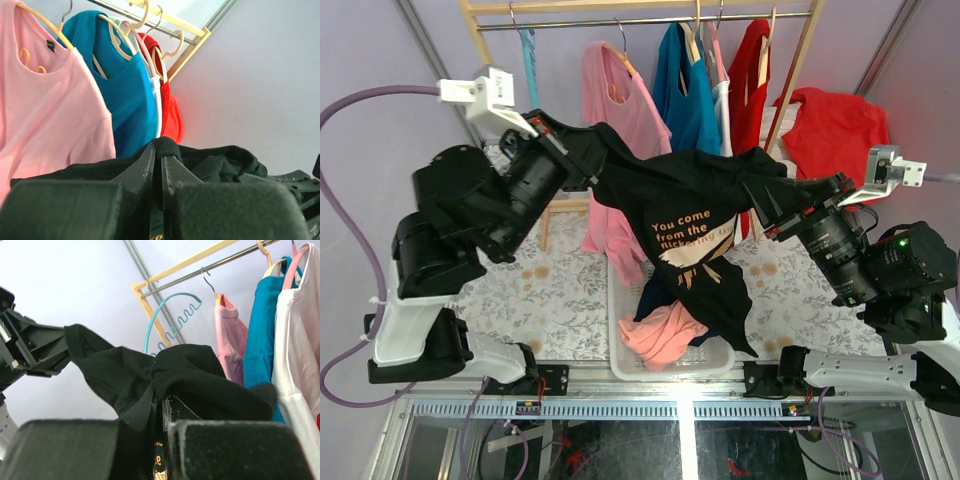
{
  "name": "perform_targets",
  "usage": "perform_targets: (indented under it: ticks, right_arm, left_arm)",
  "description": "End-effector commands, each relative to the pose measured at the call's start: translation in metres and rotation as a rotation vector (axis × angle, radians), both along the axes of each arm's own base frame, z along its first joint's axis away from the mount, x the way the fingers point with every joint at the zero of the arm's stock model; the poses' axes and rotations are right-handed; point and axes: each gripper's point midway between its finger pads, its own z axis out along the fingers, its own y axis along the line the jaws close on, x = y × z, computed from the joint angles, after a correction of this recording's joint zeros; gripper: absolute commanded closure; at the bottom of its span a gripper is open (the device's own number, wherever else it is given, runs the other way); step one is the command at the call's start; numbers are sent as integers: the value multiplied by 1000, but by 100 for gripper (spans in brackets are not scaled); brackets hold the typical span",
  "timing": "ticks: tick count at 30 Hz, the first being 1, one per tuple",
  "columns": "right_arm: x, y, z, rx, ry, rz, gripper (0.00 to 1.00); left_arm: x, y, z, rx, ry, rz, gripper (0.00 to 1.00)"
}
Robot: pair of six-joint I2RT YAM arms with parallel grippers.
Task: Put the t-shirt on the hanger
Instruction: Place the T-shirt in the bin.
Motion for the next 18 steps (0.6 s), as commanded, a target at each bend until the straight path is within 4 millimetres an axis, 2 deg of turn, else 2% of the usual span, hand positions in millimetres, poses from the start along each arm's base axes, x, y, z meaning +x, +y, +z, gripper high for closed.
perform_targets:
  ticks: [1,3,6,9,11,15,18]
  right_arm:
    - [4,-21,42,173,-34,-70,100]
    - [3,-17,47,180,-46,-52,100]
    - [2,-1,56,155,-75,-19,100]
    - [6,21,60,124,-99,-4,100]
    - [11,43,61,93,-110,11,100]
    - [14,77,74,57,-140,57,100]
    - [12,90,86,47,-165,84,100]
  left_arm:
    - [-14,38,29,-47,-89,13,100]
    - [-18,44,24,-68,-109,5,100]
    - [-22,71,24,-95,-125,57,100]
    - [-25,96,25,-86,-120,109,100]
    - [-28,111,30,-101,-124,132,100]
    - [-34,122,54,-138,-170,133,100]
    - [-35,120,80,-154,-221,119,100]
